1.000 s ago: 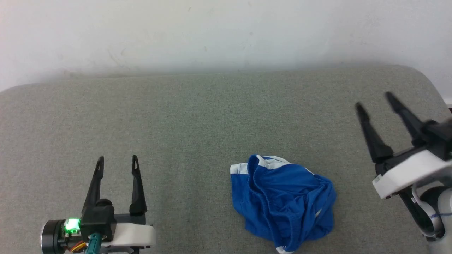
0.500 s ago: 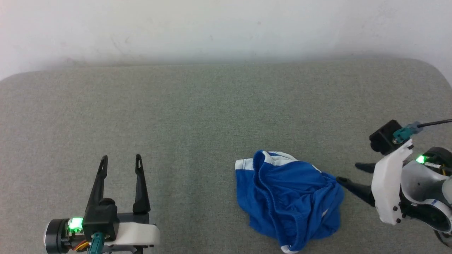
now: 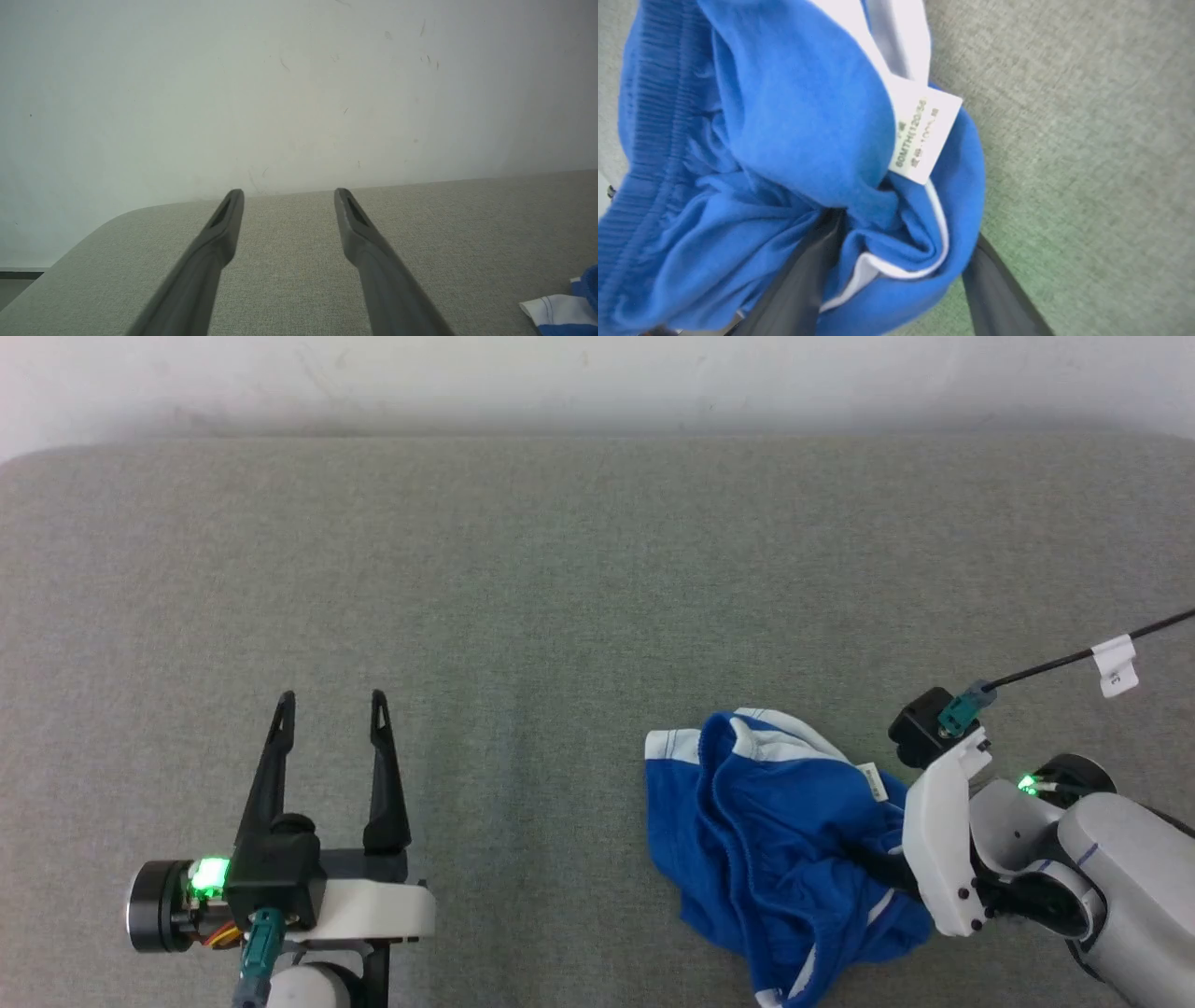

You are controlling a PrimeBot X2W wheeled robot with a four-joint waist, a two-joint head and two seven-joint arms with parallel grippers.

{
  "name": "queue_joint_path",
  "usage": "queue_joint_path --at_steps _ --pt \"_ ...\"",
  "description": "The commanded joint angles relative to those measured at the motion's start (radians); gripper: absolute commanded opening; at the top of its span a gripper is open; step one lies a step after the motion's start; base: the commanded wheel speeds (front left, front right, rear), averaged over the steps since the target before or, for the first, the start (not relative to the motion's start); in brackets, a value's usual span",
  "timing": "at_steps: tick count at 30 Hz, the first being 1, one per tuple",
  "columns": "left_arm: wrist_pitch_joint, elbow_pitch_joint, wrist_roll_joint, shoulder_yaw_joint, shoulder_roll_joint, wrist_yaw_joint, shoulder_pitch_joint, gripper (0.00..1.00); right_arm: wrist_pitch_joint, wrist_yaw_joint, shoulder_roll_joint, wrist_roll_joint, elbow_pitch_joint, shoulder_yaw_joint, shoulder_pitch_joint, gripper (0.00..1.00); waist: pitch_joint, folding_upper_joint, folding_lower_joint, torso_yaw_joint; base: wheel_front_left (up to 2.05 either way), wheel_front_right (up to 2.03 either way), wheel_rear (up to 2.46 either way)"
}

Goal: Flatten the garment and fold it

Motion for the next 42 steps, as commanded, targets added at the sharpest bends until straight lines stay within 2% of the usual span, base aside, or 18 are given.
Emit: queue_joint_path --at_steps 1,2,3,4,5,10,15,20,21,26,33,37,42 --pt "-0.005 0.003 0.007 0.001 -0.005 -0.001 -0.015 1.00 -0.004 -0.001 0.019 0.007 0.031 0.039 0.006 1.00 0.024 -0.0001 0.0000 0.019 0.00 0.00 0.00" --pt "-0.005 0.005 0.007 0.002 -0.005 0.000 -0.017 1.00 -0.011 -0.001 0.022 0.012 0.041 0.056 0.003 1.00 0.026 -0.0001 0.0000 0.020 0.00 0.00 0.00" --pt "-0.005 0.006 0.006 0.003 -0.006 0.001 -0.016 1.00 -0.025 -0.001 0.023 0.017 0.048 0.067 -0.003 0.95 0.027 -0.0001 0.0000 0.019 0.00 0.00 0.00" --pt "-0.005 0.006 0.006 0.005 -0.005 0.003 -0.015 1.00 -0.047 -0.001 0.024 0.021 0.056 0.074 -0.011 0.24 0.027 -0.0001 0.0000 0.018 0.00 0.00 0.00" --pt "-0.005 0.007 0.006 0.007 -0.005 0.005 -0.013 1.00 -0.063 -0.001 0.025 0.025 0.061 0.083 -0.019 0.00 0.024 -0.0001 0.0000 0.014 0.00 0.00 0.00" --pt "-0.005 0.012 0.007 0.022 0.000 0.016 0.012 1.00 -0.165 -0.001 0.006 0.033 0.038 0.120 -0.070 0.00 -0.006 -0.0001 0.0000 -0.028 0.00 0.00 0.00" --pt "-0.005 -0.005 0.005 0.054 0.011 0.037 0.043 1.00 -0.229 -0.001 -0.044 0.035 -0.039 0.158 -0.124 0.00 -0.028 -0.0001 0.0000 -0.112 0.00 0.00 0.00" --pt "-0.005 -0.027 0.013 0.065 0.027 0.042 0.051 1.00 -0.218 -0.001 -0.130 0.047 -0.120 0.170 -0.178 0.00 0.000 -0.0001 0.0000 -0.213 0.00 0.00 0.00" --pt "-0.005 -0.027 0.013 0.065 0.027 0.042 0.051 1.00 -0.218 -0.001 -0.130 0.047 -0.120 0.170 -0.178 0.00 0.000 -0.0001 0.0000 -0.213 0.00 0.00 0.00" --pt "-0.005 -0.051 0.027 0.063 0.053 0.045 0.035 1.00 -0.192 -0.001 -0.217 0.052 -0.131 0.150 -0.226 0.00 0.062 -0.0001 0.0000 -0.288 0.00 0.00 0.00" --pt "-0.005 -0.083 0.039 0.060 0.100 0.043 -0.022 1.00 -0.179 -0.001 -0.265 0.041 0.001 0.079 -0.309 0.00 0.184 -0.0001 0.0000 -0.321 0.00 0.00 0.00" --pt "-0.005 -0.107 0.047 0.052 0.128 0.043 -0.064 1.00 -0.188 -0.001 -0.247 0.017 0.117 0.036 -0.372 0.00 0.259 -0.0001 0.0000 -0.313 0.00 0.00 0.00" --pt "-0.005 -0.142 0.053 0.041 0.154 0.050 -0.097 1.00 -0.210 -0.001 -0.218 -0.075 0.288 0.010 -0.458 0.00 0.333 -0.0001 0.0000 -0.297 0.00 0.00 0.00"
